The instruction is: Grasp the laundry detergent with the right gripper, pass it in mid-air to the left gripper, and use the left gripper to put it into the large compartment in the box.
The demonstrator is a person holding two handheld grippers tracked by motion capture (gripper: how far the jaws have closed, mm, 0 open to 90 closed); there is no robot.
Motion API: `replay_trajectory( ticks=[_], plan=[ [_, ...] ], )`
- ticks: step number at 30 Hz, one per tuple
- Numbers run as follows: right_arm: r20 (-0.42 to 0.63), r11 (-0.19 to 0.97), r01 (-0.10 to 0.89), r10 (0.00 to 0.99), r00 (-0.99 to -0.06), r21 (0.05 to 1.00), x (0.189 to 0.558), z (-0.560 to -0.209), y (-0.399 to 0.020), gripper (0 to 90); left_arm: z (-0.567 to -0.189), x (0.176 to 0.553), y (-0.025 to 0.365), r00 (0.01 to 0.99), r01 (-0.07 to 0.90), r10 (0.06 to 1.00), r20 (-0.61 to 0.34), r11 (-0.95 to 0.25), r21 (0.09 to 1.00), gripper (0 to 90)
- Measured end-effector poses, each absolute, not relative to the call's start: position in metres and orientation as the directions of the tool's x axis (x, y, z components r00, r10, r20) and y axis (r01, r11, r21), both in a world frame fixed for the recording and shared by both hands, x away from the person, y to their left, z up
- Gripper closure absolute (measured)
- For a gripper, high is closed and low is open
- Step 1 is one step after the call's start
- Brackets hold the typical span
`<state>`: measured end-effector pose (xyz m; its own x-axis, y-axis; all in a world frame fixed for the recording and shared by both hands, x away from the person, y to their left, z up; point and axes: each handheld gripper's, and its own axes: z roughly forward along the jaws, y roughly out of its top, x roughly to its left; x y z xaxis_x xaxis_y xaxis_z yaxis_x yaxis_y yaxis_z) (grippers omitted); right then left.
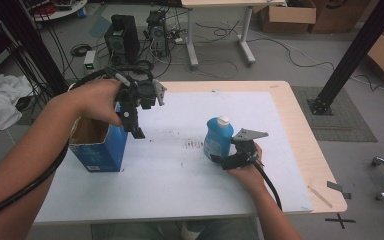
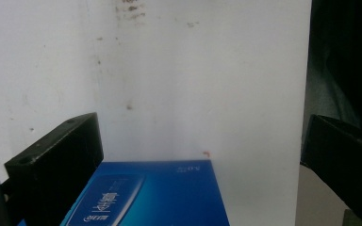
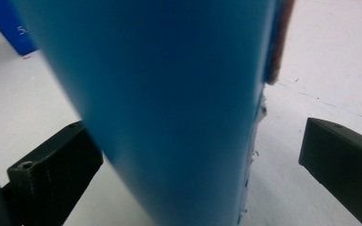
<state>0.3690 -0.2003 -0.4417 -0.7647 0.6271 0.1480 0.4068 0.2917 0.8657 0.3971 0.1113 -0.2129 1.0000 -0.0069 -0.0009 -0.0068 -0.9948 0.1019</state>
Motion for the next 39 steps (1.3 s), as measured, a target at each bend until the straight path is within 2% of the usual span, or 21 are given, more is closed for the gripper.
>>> replay_trajectory(
  ticks=[14, 25, 33, 39],
  plan=[
    [0.136, 0.235, 0.381, 0.668, -0.731, 0.894, 0.371, -0.448, -0.195, 3.3, -0.215, 0.398, 0.111, 1.0, -0.005, -0.005, -0.004, -0.996, 0.094, 0.1],
    [0.126, 0.216, 0.36, 0.678, -0.724, 0.908, 0.37, -0.445, -0.19, 13.7, -0.215, 0.397, 0.111, 1.0, -0.003, -0.003, -0.004, -0.996, 0.09, 0.1],
    [0.115, 0.209, 0.344, 0.683, -0.721, 0.915, 0.369, -0.442, -0.188, 15.0, -0.216, 0.398, 0.112, 1.0, 0.0, -0.001, -0.003, -0.996, 0.091, 0.1],
    [0.092, 0.21, 0.328, 0.701, -0.707, 0.921, 0.366, -0.441, -0.184, 19.3, -0.217, 0.398, 0.114, 1.0, 0.004, 0.004, -0.004, -0.996, 0.094, 0.1]
  ],
)
